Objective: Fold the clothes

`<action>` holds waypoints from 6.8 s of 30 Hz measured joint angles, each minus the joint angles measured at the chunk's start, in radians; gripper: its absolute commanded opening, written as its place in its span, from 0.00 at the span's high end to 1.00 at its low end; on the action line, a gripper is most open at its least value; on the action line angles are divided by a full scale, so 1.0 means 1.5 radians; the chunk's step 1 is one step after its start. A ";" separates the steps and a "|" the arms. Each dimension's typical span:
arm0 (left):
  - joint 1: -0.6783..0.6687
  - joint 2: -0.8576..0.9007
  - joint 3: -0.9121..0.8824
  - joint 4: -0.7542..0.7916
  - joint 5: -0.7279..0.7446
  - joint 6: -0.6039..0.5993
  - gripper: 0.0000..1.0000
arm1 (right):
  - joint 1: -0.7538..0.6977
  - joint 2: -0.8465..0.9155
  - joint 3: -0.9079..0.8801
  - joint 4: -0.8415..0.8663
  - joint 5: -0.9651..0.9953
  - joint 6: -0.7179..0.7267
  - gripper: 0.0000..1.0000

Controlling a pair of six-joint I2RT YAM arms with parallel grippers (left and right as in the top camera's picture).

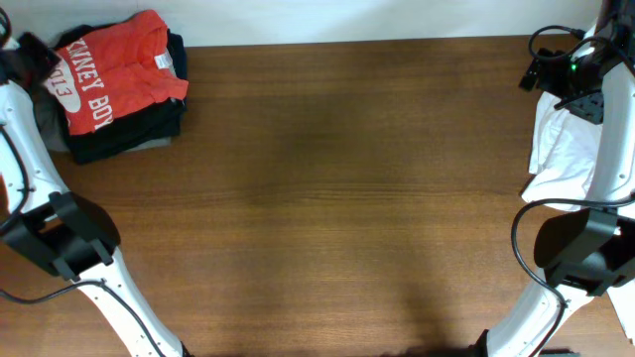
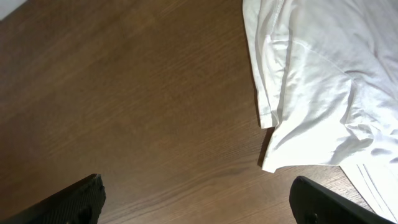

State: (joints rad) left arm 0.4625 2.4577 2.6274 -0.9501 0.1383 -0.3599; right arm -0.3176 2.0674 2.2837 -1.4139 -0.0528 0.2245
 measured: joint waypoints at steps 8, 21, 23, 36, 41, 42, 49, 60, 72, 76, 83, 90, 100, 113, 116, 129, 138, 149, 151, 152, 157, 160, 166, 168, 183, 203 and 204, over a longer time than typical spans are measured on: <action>-0.032 0.055 0.001 0.145 -0.030 0.045 0.94 | 0.000 0.000 0.000 0.000 0.000 0.000 0.02; -0.019 0.141 0.001 0.099 -0.092 0.099 0.70 | 0.000 0.000 0.000 0.000 0.000 0.000 0.02; -0.023 0.083 0.001 0.102 -0.055 0.097 0.64 | 0.000 0.000 0.000 0.000 0.000 0.000 0.02; -0.138 0.155 0.008 0.172 0.045 0.090 0.35 | 0.000 0.000 0.000 0.000 0.000 0.000 0.02; -0.142 0.190 0.011 0.161 0.055 0.089 0.30 | 0.000 0.000 0.000 0.000 0.000 0.000 0.02; -0.142 0.189 0.013 0.152 0.067 0.089 0.25 | 0.000 0.000 0.000 0.000 0.000 0.000 0.02; -0.141 0.028 0.013 0.019 0.300 0.088 0.01 | 0.000 0.000 0.000 0.000 0.000 0.000 0.02; -0.143 -0.201 0.026 -0.454 0.342 0.186 0.01 | 0.000 0.000 0.000 0.000 0.000 0.000 0.02; -0.309 -0.608 -0.153 -0.489 0.229 0.230 0.01 | 0.000 0.000 0.000 0.001 0.000 0.000 0.01; -0.398 -0.751 -0.376 -0.447 0.175 0.229 0.01 | 0.000 0.000 0.000 0.000 0.001 0.000 0.02; -0.416 -0.918 -0.565 -0.492 0.119 0.227 0.01 | 0.000 0.000 0.000 0.000 0.000 0.000 0.01; -0.441 -0.951 -0.599 -0.422 0.093 0.270 0.01 | 0.000 0.000 0.000 0.000 0.000 0.000 0.02; -0.444 -1.197 -1.144 0.099 0.080 0.422 0.01 | 0.000 0.000 0.000 0.000 0.000 0.000 0.02; -0.363 -1.544 -1.623 0.520 0.012 0.438 0.01 | 0.000 0.000 0.000 0.000 0.000 0.000 0.02; -0.328 -1.600 -1.706 0.618 0.008 0.437 0.01 | 0.000 0.000 0.000 0.000 0.000 0.000 0.02; -0.280 -1.629 -1.741 0.587 0.004 0.437 0.01 | 0.000 0.000 0.000 0.000 0.000 0.000 0.02; -0.280 -1.629 -1.741 0.587 0.004 0.437 0.01 | 0.000 0.000 0.000 0.000 0.000 0.000 0.01; -0.280 -1.629 -1.741 0.587 0.004 0.437 0.01 | 0.010 -0.019 -0.001 0.000 0.000 0.000 0.02; -0.280 -1.629 -1.741 0.587 0.004 0.437 0.01 | 0.022 -0.076 -0.004 0.000 0.000 0.000 0.02; -0.280 -1.629 -1.741 0.588 0.004 0.437 0.01 | 0.027 -0.113 -0.004 0.000 0.000 0.000 0.02; -0.280 -1.629 -1.741 0.588 0.004 0.437 0.01 | 0.040 -0.373 0.002 0.002 0.000 0.000 0.02; -0.280 -1.629 -1.741 0.588 0.004 0.437 0.01 | 0.040 -0.502 0.006 0.001 0.000 0.000 0.02; -0.280 -1.629 -1.741 0.588 0.004 0.437 0.01 | 0.042 -0.672 0.007 -0.003 0.008 0.000 0.02; -0.280 -1.629 -1.741 0.588 0.004 0.437 0.01 | 0.058 -0.718 0.004 -0.019 0.021 -0.001 0.02; -0.280 -1.632 -1.741 0.588 0.003 0.437 0.01 | 0.179 -1.266 -0.942 0.378 0.017 -0.003 0.02; -0.280 -1.632 -1.741 0.588 0.002 0.437 0.01 | 0.181 -1.368 -1.498 0.944 0.008 -0.008 0.02; -0.280 -1.632 -1.741 0.588 0.002 0.437 0.01 | 0.181 -1.368 -1.509 0.941 0.008 -0.008 0.02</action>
State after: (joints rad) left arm 0.0425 0.0101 0.0166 -0.0685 0.1413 0.2958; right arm -0.0460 0.0154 0.0200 -0.0025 -0.0406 0.2123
